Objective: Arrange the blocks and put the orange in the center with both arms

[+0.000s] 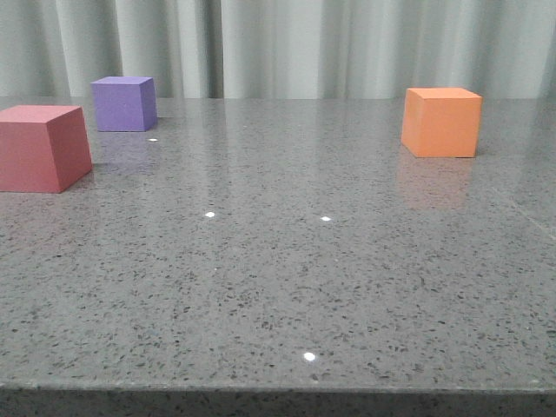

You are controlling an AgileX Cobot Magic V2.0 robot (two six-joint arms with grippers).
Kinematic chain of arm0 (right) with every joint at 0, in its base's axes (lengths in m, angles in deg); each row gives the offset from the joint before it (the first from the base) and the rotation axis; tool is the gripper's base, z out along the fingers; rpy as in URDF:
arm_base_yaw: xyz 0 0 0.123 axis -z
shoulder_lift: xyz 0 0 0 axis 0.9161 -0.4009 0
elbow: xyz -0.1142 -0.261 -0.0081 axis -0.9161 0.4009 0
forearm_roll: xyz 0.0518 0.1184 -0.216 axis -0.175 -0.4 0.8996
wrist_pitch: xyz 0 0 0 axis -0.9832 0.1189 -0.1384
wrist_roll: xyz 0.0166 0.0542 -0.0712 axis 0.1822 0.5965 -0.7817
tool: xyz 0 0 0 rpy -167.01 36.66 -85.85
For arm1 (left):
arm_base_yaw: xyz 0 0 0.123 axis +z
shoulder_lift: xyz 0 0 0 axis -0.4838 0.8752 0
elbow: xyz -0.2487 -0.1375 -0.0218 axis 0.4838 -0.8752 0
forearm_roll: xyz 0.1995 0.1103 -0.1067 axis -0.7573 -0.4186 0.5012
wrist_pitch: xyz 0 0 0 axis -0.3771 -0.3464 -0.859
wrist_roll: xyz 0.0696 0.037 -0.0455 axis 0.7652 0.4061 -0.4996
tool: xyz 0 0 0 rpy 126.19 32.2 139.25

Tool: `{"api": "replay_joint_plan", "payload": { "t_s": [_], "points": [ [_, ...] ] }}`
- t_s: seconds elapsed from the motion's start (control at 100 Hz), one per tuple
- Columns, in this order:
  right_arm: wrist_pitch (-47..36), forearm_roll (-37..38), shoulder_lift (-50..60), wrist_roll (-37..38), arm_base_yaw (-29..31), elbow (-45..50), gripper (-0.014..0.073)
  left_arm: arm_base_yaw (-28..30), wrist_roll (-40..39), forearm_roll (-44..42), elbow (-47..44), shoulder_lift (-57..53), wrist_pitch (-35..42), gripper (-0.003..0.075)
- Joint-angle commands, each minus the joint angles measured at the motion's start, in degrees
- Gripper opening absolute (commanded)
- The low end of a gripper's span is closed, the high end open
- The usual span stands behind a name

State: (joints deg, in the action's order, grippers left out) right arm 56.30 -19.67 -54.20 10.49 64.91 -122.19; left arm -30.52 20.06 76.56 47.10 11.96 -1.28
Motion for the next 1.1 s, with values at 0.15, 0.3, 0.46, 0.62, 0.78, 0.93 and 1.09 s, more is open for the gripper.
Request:
{"api": "replay_joint_plan", "payload": {
  "t_s": [0.15, 0.3, 0.46, 0.62, 0.78, 0.93, 1.09],
  "points": [
    [-3.66, -2.31, -0.04, -0.09, -0.03, -2.24, 0.0647, 0.05, 0.08, 0.54, -2.41, -2.11, 4.59, -0.0020],
    [-2.91, -6.35, -3.13, -2.73, -0.66, -5.21, 0.0647, 0.05, 0.08, 0.54, -2.41, -2.11, 4.59, -0.0020],
    [-3.21, -7.45, -10.40, -3.59, -5.58, -11.88, 0.0647, 0.05, 0.08, 0.54, -2.41, -2.11, 4.59, -0.0020],
    [-4.73, -7.30, -19.82, -3.59, -10.06, -19.54, 0.0647, 0.05, 0.08, 0.54, -2.41, -2.11, 4.59, -0.0020],
    [-5.59, -5.00, -30.45, -3.53, -10.38, -28.37, 0.0647, 0.05, 0.08, 0.54, -2.41, -2.11, 4.59, -0.0020],
    [-5.59, -3.73, -38.97, -3.47, -10.38, -36.06, 0.0647, 0.05, 0.08, 0.54, -2.41, -2.11, 4.59, -0.0020],
    [-5.34, -2.14, -46.54, -3.42, -10.38, -42.36, 0.0647, 0.05, 0.08, 0.54, -2.41, -2.11, 4.59, -0.0020]
  ]
}}
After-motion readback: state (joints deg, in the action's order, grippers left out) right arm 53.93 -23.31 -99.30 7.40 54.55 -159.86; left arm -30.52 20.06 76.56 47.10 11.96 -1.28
